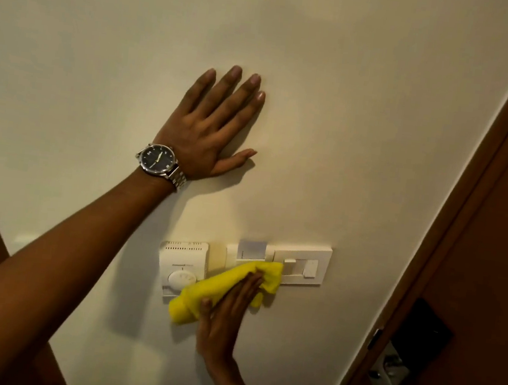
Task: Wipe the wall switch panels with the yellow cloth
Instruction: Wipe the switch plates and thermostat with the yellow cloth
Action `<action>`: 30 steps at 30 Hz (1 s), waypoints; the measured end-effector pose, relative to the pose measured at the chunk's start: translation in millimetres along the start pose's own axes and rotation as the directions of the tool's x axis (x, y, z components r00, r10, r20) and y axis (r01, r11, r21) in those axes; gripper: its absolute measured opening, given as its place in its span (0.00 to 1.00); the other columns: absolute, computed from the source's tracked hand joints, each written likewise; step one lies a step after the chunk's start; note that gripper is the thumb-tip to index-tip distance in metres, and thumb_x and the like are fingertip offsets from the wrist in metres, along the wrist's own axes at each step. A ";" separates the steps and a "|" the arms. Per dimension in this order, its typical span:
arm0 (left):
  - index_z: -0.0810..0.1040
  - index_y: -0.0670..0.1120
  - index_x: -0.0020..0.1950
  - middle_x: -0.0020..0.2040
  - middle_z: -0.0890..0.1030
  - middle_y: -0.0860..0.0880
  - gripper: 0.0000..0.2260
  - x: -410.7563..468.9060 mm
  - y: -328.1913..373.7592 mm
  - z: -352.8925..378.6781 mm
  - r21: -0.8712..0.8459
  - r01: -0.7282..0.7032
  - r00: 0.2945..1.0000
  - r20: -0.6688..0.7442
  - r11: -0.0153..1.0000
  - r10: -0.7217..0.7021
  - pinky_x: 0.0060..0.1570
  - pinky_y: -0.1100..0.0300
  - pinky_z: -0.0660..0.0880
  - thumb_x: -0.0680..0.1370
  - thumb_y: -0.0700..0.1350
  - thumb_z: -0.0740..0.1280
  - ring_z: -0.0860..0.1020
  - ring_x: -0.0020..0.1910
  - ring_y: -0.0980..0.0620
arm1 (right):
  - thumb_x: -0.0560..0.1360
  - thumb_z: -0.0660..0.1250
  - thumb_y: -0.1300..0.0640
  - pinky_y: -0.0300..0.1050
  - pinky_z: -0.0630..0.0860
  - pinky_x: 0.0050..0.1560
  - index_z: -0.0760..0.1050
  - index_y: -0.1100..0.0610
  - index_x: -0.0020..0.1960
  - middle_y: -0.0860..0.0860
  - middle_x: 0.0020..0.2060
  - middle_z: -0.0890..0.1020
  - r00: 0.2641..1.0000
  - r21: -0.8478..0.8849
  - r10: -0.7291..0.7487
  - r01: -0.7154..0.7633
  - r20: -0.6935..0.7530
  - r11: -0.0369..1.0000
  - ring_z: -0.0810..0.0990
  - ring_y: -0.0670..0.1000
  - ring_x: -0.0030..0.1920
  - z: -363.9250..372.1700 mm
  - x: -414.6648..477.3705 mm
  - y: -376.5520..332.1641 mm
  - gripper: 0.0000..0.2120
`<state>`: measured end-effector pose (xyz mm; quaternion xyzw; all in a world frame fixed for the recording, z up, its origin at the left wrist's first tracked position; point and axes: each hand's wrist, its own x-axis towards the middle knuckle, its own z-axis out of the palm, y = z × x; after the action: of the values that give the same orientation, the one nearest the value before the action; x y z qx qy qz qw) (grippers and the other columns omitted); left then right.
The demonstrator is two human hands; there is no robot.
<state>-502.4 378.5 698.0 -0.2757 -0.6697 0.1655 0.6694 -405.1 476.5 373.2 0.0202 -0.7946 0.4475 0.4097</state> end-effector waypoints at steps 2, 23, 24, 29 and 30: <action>0.63 0.41 0.85 0.83 0.65 0.39 0.35 -0.9 -1.2 -0.5 0.002 0.006 1.000 0.001 1.000 -0.006 0.81 0.37 0.62 0.86 0.63 0.59 0.63 0.83 0.36 | 0.83 0.44 0.31 0.58 0.45 0.77 0.30 0.49 0.81 0.46 0.81 0.35 0.997 0.012 -0.051 0.051 0.053 0.999 0.37 0.50 0.82 -8.0 -7.0 13.0 0.38; 0.59 0.42 0.86 0.84 0.62 0.40 0.36 -5.1 -0.6 6.4 -0.004 0.000 1.000 -0.022 1.000 0.000 0.82 0.39 0.55 0.86 0.64 0.58 0.60 0.83 0.36 | 0.85 0.45 0.36 0.55 0.52 0.79 0.52 0.60 0.81 0.49 0.83 0.42 0.911 -0.227 -0.322 0.381 0.258 0.896 0.52 0.56 0.81 -32.2 -3.0 60.9 0.35; 0.60 0.42 0.86 0.84 0.62 0.40 0.36 -5.0 -0.7 6.4 0.000 0.000 1.000 -0.023 1.000 0.000 0.82 0.38 0.56 0.86 0.64 0.58 0.61 0.83 0.36 | 0.85 0.45 0.36 0.57 0.54 0.77 0.48 0.57 0.82 0.49 0.83 0.41 0.925 -0.241 -0.311 0.360 0.219 0.901 0.49 0.55 0.82 -38.5 4.1 66.7 0.34; 0.60 0.41 0.86 0.84 0.63 0.39 0.35 -3.1 0.7 4.9 -0.006 -0.011 1.000 -0.006 1.000 0.011 0.82 0.38 0.56 0.86 0.64 0.57 0.61 0.83 0.35 | 0.83 0.47 0.32 0.58 0.44 0.81 0.39 0.56 0.83 0.54 0.82 0.41 0.990 -0.175 -0.122 0.132 0.068 0.976 0.42 0.58 0.82 -23.1 23.7 42.6 0.40; 0.60 0.41 0.86 0.84 0.63 0.39 0.35 -3.1 -0.1 4.1 -0.007 -0.012 1.000 0.000 1.000 0.012 0.82 0.38 0.57 0.86 0.64 0.57 0.62 0.83 0.35 | 0.83 0.47 0.32 0.56 0.43 0.81 0.41 0.57 0.83 0.54 0.82 0.41 0.971 -0.203 -0.188 0.216 0.147 0.955 0.43 0.58 0.82 -23.2 17.0 47.0 0.40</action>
<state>-506.6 377.2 695.4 -0.2820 -0.6688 0.1670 0.6673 -420.5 527.3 358.0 0.0846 -0.8568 0.3115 0.4022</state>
